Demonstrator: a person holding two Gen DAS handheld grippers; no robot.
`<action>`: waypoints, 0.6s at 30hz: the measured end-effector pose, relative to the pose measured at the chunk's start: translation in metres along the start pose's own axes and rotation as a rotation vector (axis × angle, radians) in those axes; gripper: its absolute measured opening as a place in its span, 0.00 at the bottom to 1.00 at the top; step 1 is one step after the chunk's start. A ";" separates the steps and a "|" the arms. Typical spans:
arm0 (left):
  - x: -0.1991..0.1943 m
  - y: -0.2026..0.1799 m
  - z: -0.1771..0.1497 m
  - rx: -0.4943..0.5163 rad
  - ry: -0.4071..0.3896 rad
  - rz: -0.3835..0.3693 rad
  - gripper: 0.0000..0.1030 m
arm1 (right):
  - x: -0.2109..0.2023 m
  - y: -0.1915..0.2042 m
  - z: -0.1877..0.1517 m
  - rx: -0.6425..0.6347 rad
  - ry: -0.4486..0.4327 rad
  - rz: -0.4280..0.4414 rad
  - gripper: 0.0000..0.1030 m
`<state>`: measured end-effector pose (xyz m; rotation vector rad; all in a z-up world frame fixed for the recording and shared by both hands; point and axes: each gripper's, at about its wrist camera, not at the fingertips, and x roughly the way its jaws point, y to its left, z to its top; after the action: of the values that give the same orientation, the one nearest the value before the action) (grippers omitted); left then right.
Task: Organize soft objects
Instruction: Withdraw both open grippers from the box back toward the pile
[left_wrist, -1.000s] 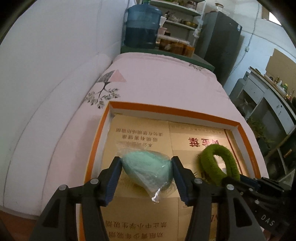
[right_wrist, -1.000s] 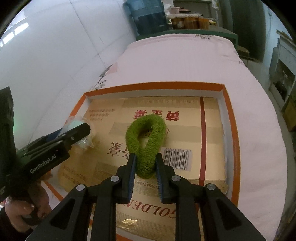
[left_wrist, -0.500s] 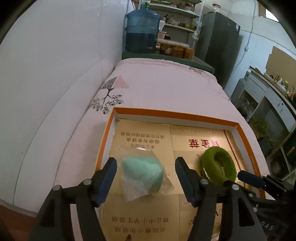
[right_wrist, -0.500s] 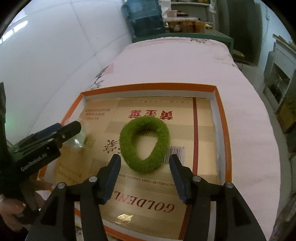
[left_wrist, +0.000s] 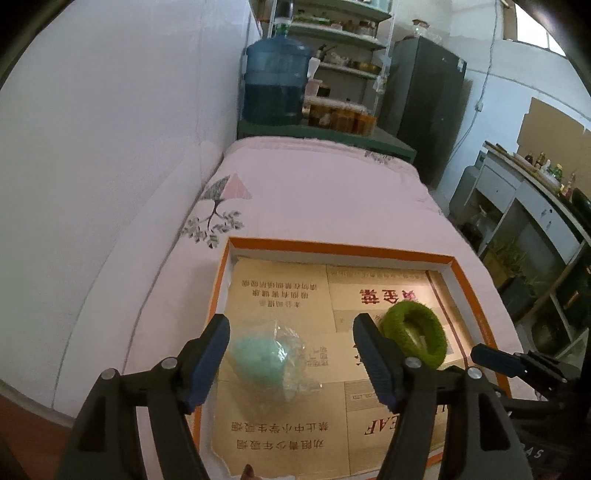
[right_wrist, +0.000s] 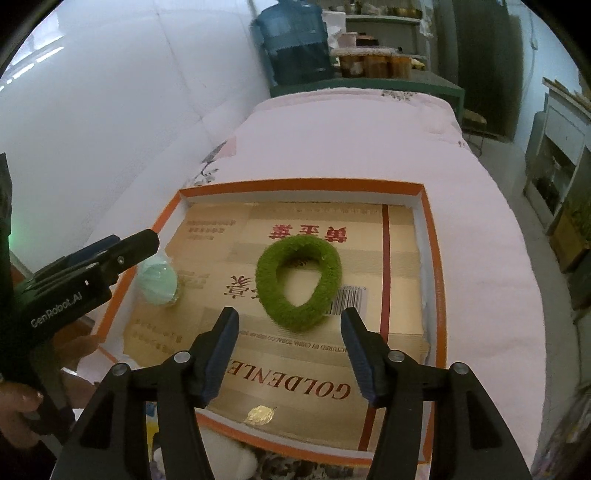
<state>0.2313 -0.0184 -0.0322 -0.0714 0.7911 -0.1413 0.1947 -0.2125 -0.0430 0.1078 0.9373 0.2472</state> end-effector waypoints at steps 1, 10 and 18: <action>-0.004 0.000 -0.001 0.006 -0.015 -0.003 0.67 | -0.002 0.000 -0.001 -0.001 -0.003 -0.001 0.58; -0.037 0.013 -0.005 0.003 -0.063 0.000 0.67 | -0.034 0.011 -0.014 -0.010 -0.048 -0.009 0.58; -0.075 0.010 -0.020 0.064 -0.117 0.099 0.67 | -0.074 0.022 -0.036 -0.037 -0.135 -0.070 0.58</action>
<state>0.1662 0.0030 0.0057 0.0202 0.6716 -0.0677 0.1201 -0.2109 -0.0017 0.0566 0.8008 0.1905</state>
